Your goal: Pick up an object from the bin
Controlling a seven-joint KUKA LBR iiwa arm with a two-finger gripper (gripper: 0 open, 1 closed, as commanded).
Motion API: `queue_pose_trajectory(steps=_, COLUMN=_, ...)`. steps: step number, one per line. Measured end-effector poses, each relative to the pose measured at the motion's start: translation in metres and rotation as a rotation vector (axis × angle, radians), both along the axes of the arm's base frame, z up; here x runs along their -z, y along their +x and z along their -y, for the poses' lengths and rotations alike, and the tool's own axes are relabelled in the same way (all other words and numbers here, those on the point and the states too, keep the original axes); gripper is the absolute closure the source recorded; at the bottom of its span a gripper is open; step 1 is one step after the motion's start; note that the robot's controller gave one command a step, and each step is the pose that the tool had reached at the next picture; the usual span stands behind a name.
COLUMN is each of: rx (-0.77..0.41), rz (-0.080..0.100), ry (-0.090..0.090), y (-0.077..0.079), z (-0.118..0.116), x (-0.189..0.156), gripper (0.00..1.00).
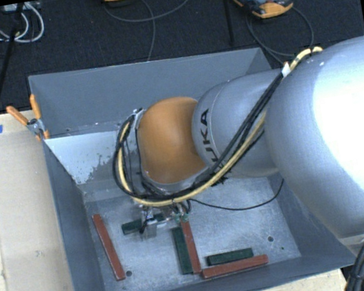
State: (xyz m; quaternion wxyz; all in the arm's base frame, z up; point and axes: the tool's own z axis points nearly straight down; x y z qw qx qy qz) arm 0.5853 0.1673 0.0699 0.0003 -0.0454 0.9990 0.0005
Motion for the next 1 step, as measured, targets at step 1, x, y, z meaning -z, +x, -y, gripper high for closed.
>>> queue_pose_trajectory(steps=1, rx=0.012, rz=0.009, ry=0.002, y=-0.0047, z=-0.0147, x=-0.1658, gripper=1.00)
